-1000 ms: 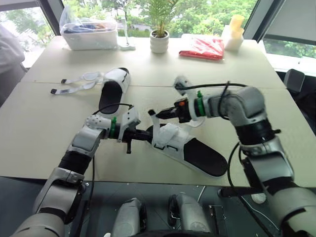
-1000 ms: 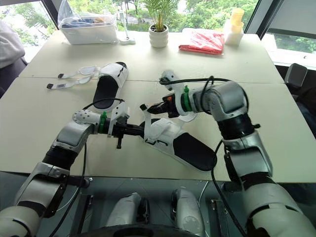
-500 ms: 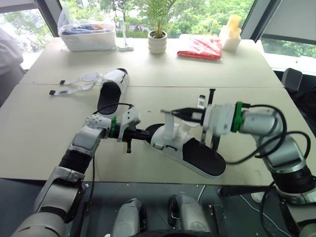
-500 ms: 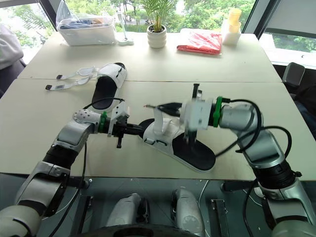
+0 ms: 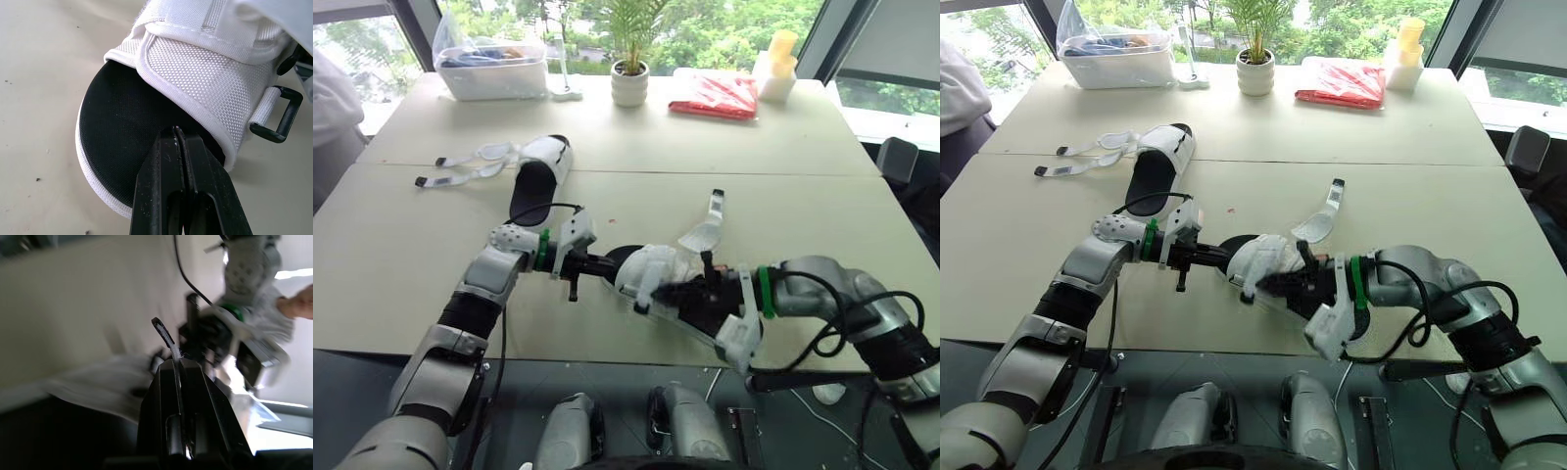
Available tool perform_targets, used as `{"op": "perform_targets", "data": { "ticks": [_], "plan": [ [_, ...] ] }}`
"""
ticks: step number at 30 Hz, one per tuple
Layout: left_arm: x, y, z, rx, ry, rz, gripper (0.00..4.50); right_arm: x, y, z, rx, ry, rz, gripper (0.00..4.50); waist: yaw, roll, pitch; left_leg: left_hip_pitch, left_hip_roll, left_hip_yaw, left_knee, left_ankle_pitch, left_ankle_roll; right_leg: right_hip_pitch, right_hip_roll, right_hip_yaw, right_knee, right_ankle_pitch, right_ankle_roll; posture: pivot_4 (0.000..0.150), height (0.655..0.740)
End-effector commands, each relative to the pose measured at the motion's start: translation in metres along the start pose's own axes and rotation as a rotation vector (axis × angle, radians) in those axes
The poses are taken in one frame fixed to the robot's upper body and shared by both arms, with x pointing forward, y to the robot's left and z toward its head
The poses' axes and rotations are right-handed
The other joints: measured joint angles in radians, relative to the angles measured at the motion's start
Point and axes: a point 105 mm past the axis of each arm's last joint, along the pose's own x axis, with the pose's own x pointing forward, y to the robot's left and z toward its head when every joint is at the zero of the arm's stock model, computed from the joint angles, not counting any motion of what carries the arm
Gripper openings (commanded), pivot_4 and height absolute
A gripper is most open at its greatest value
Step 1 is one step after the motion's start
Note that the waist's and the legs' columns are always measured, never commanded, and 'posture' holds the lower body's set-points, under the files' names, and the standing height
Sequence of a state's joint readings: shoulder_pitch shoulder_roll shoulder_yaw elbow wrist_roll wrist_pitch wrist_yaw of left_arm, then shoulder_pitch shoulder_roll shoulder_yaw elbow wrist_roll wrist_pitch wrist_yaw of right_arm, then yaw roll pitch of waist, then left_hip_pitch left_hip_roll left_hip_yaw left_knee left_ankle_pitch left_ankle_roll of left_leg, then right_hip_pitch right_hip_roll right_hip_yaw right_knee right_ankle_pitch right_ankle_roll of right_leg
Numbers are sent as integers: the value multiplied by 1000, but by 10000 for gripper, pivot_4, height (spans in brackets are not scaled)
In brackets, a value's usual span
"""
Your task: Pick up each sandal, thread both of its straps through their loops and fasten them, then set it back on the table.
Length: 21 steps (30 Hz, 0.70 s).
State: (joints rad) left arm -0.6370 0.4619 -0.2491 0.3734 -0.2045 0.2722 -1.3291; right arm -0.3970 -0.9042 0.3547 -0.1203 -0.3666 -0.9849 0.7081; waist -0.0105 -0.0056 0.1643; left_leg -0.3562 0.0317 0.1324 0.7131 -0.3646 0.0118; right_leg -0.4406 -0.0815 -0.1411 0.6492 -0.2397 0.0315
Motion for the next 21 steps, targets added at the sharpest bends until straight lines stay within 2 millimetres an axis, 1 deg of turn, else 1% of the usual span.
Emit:
{"op": "perform_targets", "data": {
  "ticks": [1, 3, 6, 7, 9, 12, 14, 15, 17, 18, 21],
  "plan": [
    [0, -1, -1, 12, 19, -7, 0, -4, -9, 11, 31, -37, -20, 245, -2, 0, 0, 0, 0, 0, 0, 0, 0, 0, 0, 0, 0, 0, 0, 1500, 7288],
    [1, -2, -2, 10, 20, -12, 0, -7, -11, 13, 94, -31, -21, 5591, 0, 0, 0, 1, 0, 0, 0, 0, 0, 1, 0, 0, 0, 0, 0, 1500, 7288],
    [3, -3, -1, 10, 21, -25, 0, -13, -13, 26, 190, -53, -24, 18216, 2, 0, 0, 0, 0, 0, 1, 0, 0, 1, 0, 0, 0, 0, 0, 1500, 7288],
    [4, -4, -1, 10, 21, -30, 0, -16, -14, 30, 262, -49, -37, 23114, 3, 0, 0, 0, 0, -1, 1, 0, 0, 1, 0, 0, 0, 0, 0, 1500, 7288],
    [5, -5, 0, 12, 22, -38, 0, -23, -13, 38, 538, -24, -82, 32535, 12, 0, 0, 0, 0, -1, 0, 0, 0, 1, 0, 0, 0, 0, 0, 1500, 7288],
    [7, -5, 0, 13, 24, -51, 0, -32, -2, 46, 1105, 17, -124, 32535, 22, -1, 0, 0, 0, -2, 1, 0, 1, 1, -1, -1, -1, 0, -1, 1500, 7288],
    [8, -5, -1, 15, 28, -58, 0, -33, -1, 52, 1478, -22, -159, 32535, 18, -2, 0, 1, 1, -2, 1, -1, 1, 2, -1, -1, -1, 1, -2, 1500, 7288],
    [8, -5, -1, 16, 29, -61, 0, -32, -2, 54, 1620, -39, -174, 32535, 17, -2, 0, 1, 1, -3, 1, -1, 1, 2, -2, -1, -2, 1, -2, 1500, 7288],
    [10, -5, -1, 18, 30, -66, 0, -28, -5, 49, 1855, -68, -217, 32535, 16, -3, 1, 1, 1, -3, 1, -1, 2, 3, -2, -1, -2, 2, -3, 1500, 7288],
    [10, -4, 0, 19, 29, -68, 0, -24, -6, 41, 1972, -60, -266, 32535, 17, -4, 1, 1, 1, -3, 2, -1, 2, 3, -3, -2, -2, 2, -3, 1500, 7288],
    [12, -4, 1, 24, 29, -75, 0, -12, -9, 24, 2206, -82, -326, 32535, 19, -7, 2, 1, 0, -3, 2, -2, 3, 2, -4, -2, -3, 2, -4, 1500, 7288]
  ]
}}
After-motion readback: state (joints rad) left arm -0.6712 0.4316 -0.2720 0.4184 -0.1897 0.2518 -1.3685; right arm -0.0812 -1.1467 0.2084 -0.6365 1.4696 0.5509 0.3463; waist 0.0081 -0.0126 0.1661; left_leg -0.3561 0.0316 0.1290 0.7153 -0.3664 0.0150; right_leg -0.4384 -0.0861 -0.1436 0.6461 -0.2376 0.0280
